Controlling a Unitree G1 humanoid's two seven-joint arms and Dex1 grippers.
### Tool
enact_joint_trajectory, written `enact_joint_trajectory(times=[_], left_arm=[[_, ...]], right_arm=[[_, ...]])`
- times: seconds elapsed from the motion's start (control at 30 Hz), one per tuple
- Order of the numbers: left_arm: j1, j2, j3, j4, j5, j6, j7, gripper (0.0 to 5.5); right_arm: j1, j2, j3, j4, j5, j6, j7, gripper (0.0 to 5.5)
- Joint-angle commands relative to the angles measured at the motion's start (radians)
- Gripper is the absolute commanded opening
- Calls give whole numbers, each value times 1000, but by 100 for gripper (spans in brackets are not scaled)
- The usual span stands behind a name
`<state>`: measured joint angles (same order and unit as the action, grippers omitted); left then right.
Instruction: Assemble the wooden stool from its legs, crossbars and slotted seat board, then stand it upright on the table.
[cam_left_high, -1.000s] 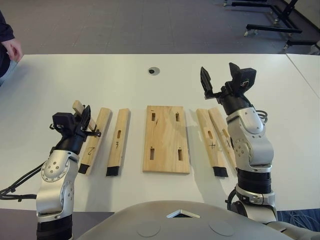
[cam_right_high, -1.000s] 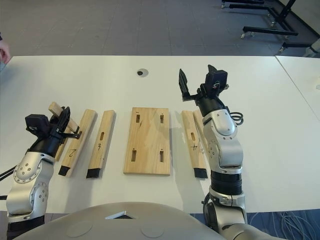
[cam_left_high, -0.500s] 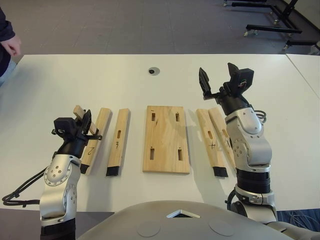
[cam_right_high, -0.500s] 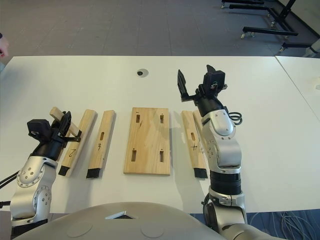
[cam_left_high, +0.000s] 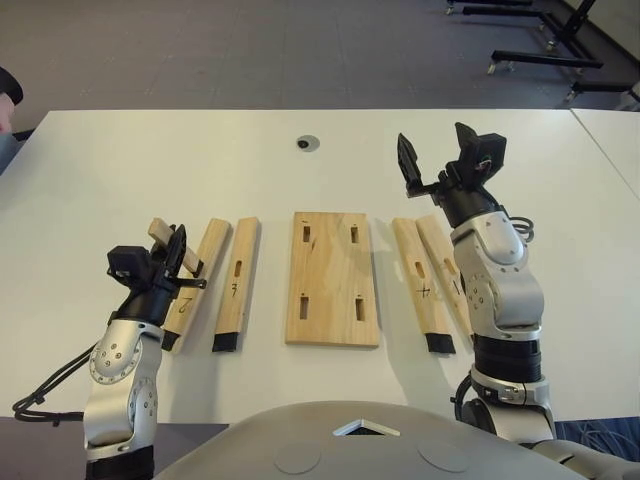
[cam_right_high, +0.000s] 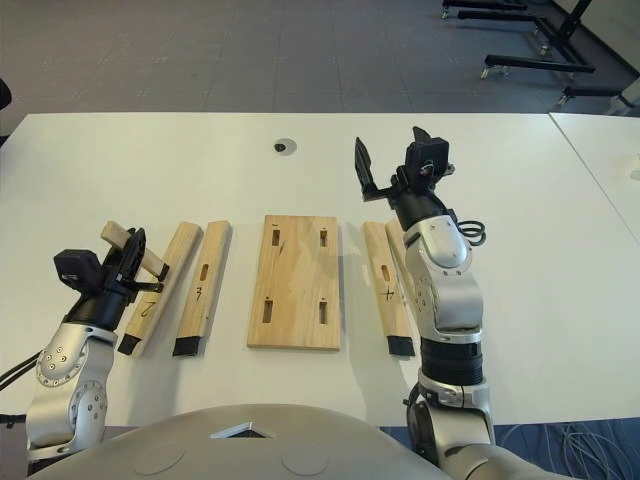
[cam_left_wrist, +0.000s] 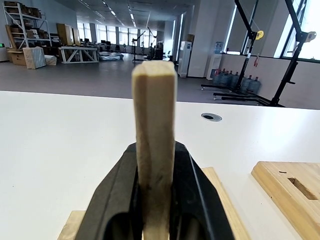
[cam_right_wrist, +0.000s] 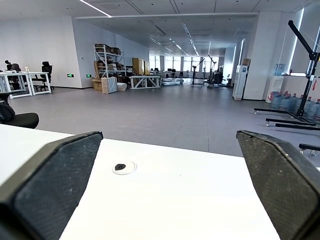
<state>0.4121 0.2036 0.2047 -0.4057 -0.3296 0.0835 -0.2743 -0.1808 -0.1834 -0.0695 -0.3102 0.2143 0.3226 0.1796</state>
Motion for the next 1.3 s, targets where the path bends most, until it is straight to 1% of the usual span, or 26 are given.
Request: enact_joint_trajectory(times=[0.03,0.2,0.4,0.63,0.9,1.3], left_arm=[[9,5,6,39,13,15,2,39],[9,23,-13,39,24,7,-20,39],[0,63,-22,27,-17,10,-97,39],[-58,122,25,79,-62,23,-167,39],[-32,113,16,91,-55,21,-184,39],[0,86,-64,108,23,5,-144,39]], right_arm=[[-29,-3,-6,12,12,12,10,491],[-30,3,-15,20,34,11,21,491],[-25,11,-14,20,56,9,29,491],[-30,9,-12,17,71,13,32,491],[-25,5,-13,6,74,22,28,491],[-43,-1,-9,25,63,29,25,491]])
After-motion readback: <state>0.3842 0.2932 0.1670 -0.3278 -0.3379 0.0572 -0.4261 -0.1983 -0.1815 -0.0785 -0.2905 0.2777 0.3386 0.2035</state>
